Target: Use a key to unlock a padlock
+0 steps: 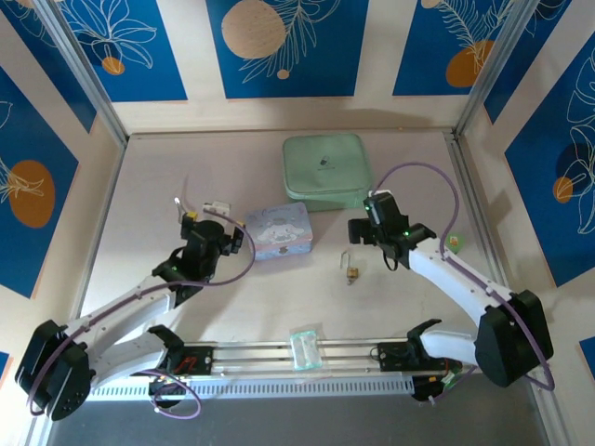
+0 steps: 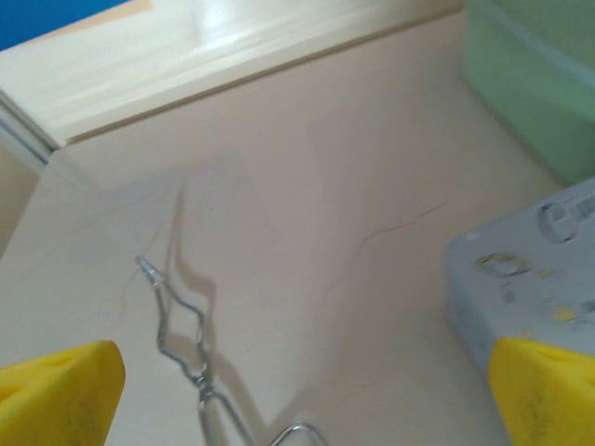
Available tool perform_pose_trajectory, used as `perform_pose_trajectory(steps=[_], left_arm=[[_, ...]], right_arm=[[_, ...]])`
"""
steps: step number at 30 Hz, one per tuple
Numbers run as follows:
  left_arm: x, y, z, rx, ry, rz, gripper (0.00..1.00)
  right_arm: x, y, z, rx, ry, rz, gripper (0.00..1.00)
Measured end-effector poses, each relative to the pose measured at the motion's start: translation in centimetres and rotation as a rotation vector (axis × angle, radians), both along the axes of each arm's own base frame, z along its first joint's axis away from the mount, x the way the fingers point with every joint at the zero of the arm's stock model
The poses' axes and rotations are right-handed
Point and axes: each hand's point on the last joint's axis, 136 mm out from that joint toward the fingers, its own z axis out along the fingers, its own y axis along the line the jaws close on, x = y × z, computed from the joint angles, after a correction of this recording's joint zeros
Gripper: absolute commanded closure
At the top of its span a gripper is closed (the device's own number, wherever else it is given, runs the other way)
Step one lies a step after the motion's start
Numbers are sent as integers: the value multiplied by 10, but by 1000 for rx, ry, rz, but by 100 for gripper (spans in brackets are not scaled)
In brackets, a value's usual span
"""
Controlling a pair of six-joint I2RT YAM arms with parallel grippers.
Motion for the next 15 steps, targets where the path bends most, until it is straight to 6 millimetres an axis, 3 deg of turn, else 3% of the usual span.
perform_pose_trajectory(steps=[5, 7, 10, 15], left_arm=[[17, 40, -12, 62, -56, 102, 1], [23, 53, -21, 73, -50, 131, 1], [31, 70, -37, 69, -45, 174, 1], [40, 94, -64, 26, -34, 210, 1]], right_arm=[[19, -58, -14, -5, -107, -133, 1], [22, -69, -21, 27, -164, -157, 1], [25, -79, -35, 64, -219, -172, 1], [43, -72, -39, 84, -295, -114, 1]])
